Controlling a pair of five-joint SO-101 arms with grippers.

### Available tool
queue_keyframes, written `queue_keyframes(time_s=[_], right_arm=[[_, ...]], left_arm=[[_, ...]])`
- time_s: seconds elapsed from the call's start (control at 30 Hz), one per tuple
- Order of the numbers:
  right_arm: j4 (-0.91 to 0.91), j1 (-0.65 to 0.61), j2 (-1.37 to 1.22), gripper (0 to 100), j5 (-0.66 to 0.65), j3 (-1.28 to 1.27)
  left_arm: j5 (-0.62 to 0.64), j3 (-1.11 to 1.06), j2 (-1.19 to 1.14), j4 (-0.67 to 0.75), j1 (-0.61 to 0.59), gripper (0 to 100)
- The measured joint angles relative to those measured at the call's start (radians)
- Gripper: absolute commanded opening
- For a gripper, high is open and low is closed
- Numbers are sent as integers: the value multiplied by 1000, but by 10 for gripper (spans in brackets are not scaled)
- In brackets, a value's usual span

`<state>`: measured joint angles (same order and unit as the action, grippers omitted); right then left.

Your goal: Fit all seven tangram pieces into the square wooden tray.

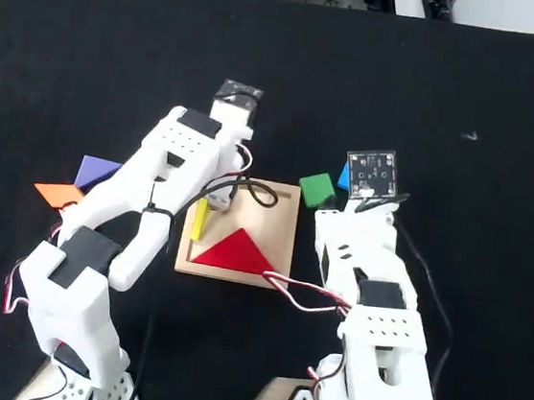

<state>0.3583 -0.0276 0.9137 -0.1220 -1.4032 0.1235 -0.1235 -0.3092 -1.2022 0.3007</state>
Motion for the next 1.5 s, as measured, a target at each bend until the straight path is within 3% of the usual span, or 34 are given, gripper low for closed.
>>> queue_keyframes(time_s=[0.3,1.0,1.23,1.5], right_arm=[[0,0,0,134,0,0],[0,0,0,134,0,0],[0,0,0,134,0,0],[0,0,0,134,0,0]], left_arm=[[127,-41,0,-58,-2,30],[149,-52,0,-61,-34,37],[146,-52,0,-84,-38,245],[146,-52,0,-114,-40,252]])
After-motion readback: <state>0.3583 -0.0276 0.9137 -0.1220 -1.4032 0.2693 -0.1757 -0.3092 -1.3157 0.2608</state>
